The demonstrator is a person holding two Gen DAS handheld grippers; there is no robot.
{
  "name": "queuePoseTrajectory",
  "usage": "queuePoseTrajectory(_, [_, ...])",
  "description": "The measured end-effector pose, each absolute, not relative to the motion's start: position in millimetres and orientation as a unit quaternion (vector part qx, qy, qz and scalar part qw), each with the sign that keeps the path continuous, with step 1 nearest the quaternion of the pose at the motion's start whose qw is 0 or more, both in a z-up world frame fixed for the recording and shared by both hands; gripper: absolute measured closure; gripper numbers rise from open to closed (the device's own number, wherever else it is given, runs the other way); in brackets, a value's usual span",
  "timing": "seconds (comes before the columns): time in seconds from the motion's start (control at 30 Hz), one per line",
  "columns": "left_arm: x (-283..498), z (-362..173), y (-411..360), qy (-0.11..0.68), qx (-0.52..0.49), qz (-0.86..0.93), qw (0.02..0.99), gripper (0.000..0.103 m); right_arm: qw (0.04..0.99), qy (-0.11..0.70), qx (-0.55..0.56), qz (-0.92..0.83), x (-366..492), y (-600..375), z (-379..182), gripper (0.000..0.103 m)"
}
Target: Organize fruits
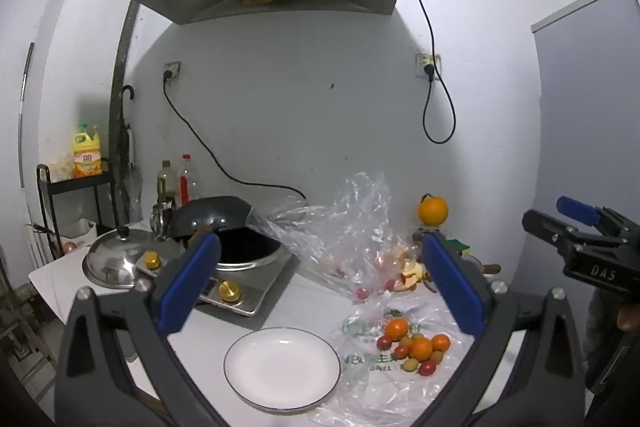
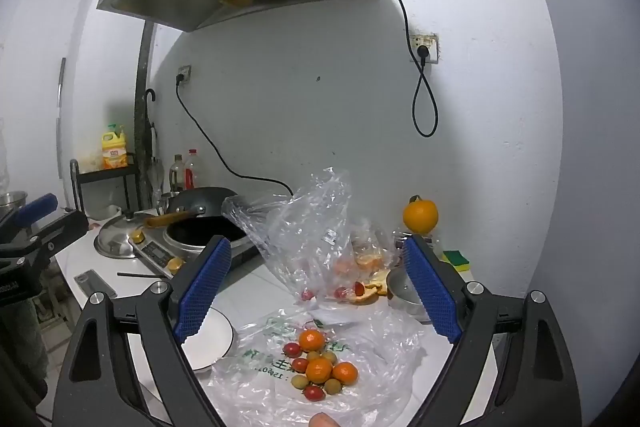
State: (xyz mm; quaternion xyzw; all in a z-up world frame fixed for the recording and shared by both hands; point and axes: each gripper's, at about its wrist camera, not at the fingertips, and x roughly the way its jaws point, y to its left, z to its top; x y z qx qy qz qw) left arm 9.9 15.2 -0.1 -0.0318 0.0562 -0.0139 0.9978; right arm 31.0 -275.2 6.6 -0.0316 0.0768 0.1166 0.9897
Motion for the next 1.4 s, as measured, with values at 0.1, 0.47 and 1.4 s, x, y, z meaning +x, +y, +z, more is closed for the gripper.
queuePoseTrajectory(0.1, [12,-1,15,0.059,-0.033,-0.015,0.998,0.001,0.99,0.078,-0.03,0.117,33,-275,6,0.013])
queuePoseTrajectory(0.47, [20,-7,14,0.065,-0.027,-0.005,0.997,0.001,0.989,0.082,-0.032,0.122,41,-273,2,0.013])
queuePoseTrajectory(1.4, [33,-15,26,0.076,-0.035,0.012,0.996,0.001,0.986,0.093,-0.046,0.129,55,-256,-3,0.013])
